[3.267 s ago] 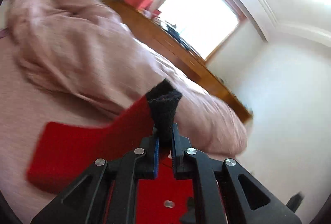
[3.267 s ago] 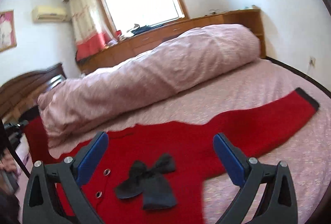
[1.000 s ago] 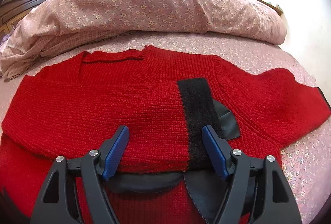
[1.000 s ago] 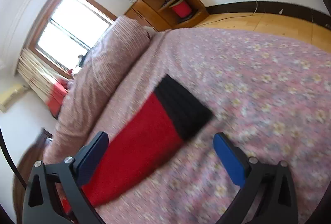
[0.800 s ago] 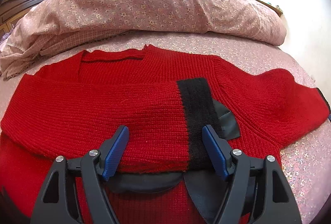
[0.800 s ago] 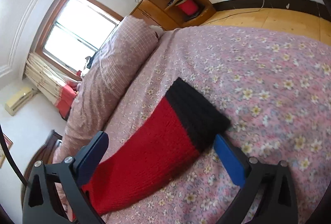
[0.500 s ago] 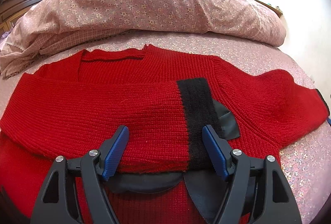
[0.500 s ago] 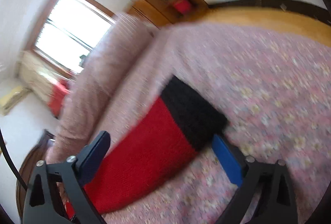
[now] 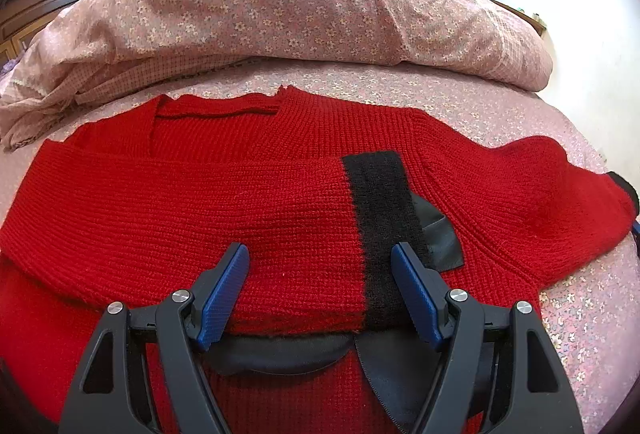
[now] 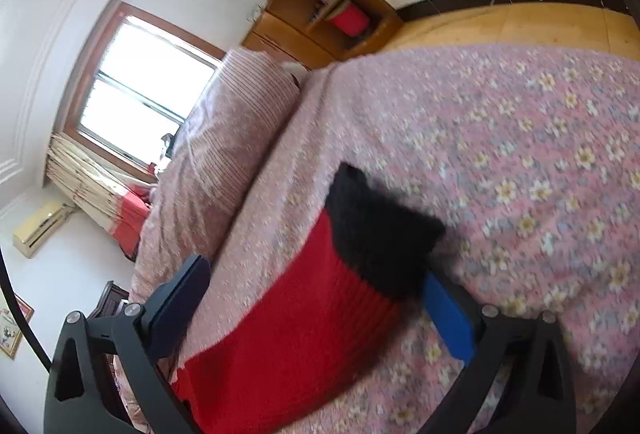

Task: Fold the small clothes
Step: 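Grasp the black cuff of the other sleeve with the right tool, then fold the held sleeve across the body with the right tool, release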

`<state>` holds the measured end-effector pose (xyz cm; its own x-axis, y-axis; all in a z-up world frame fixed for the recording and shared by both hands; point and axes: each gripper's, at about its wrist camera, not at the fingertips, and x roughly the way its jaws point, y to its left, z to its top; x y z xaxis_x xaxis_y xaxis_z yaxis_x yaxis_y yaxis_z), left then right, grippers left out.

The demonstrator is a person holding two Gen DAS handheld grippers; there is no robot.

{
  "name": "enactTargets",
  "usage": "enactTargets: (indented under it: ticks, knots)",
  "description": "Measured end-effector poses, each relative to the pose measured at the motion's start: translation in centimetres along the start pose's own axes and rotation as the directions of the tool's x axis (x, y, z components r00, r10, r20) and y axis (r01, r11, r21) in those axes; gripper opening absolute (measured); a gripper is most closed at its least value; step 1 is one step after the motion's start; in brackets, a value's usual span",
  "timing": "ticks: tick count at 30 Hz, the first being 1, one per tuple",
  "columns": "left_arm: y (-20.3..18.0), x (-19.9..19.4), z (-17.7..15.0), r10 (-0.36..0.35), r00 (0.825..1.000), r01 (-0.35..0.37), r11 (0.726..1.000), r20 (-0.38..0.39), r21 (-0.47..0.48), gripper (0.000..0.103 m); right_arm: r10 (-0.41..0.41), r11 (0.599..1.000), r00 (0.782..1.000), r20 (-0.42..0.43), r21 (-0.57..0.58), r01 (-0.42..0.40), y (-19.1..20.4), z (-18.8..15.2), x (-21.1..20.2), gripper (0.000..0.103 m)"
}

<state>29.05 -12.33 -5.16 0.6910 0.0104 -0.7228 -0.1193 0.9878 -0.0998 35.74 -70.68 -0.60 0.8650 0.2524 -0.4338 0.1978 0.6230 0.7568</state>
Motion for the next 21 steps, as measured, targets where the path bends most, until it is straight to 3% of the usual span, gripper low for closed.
enactTargets:
  ticks: [4,7,8,10,13,15,17,18,21]
  knots:
    - [0.1,0.0,0.0,-0.003,1.0,0.003,1.0,-0.001,-0.003,0.069,0.068,0.997,0.994,0.085,0.03,-0.07,-0.3,0.1,-0.9,0.099]
    - [0.1,0.0,0.0,-0.003,1.0,0.003,1.0,0.0,-0.003,0.069,0.062,0.993,0.99,0.127,0.091,-0.074,-1.4,0.1,-1.7,0.079]
    - [0.1,0.0,0.0,-0.005,1.0,0.005,1.0,0.0,-0.004,0.069,0.048,0.993,0.992,0.118,0.105,-0.061,-1.7,0.2,-1.6,0.067]
    - [0.2,0.0,0.0,-0.008,1.0,0.008,1.0,0.0,-0.007,0.069,0.015,0.994,0.996,0.092,0.104,-0.024,-2.2,0.2,-1.7,0.057]
    - [0.2,0.0,0.0,-0.01,1.0,0.01,1.0,-0.001,-0.008,0.069,0.033,0.995,0.997,0.069,0.087,-0.039,-2.2,0.3,-1.8,0.057]
    - [0.2,0.1,0.0,-0.01,1.0,0.01,1.0,-0.001,-0.009,0.069,0.018,0.998,0.998,0.054,0.064,-0.022,-1.9,0.3,-1.6,0.05]
    - [0.3,0.1,0.0,-0.014,1.0,0.014,1.0,-0.001,-0.011,0.069,-0.005,0.999,1.0,0.031,0.042,0.004,-1.5,0.1,-1.1,0.023]
    - [0.3,0.1,0.0,-0.016,1.0,0.016,1.0,-0.002,-0.013,0.069,-0.035,0.999,0.999,0.016,0.026,0.034,-0.9,-0.1,-0.5,0.014]
    - [0.5,0.0,0.1,-0.03,1.0,0.03,0.999,-0.001,-0.023,0.069,-0.087,0.995,0.996,0.008,-0.055,0.087,0.5,-0.4,0.0,0.012]
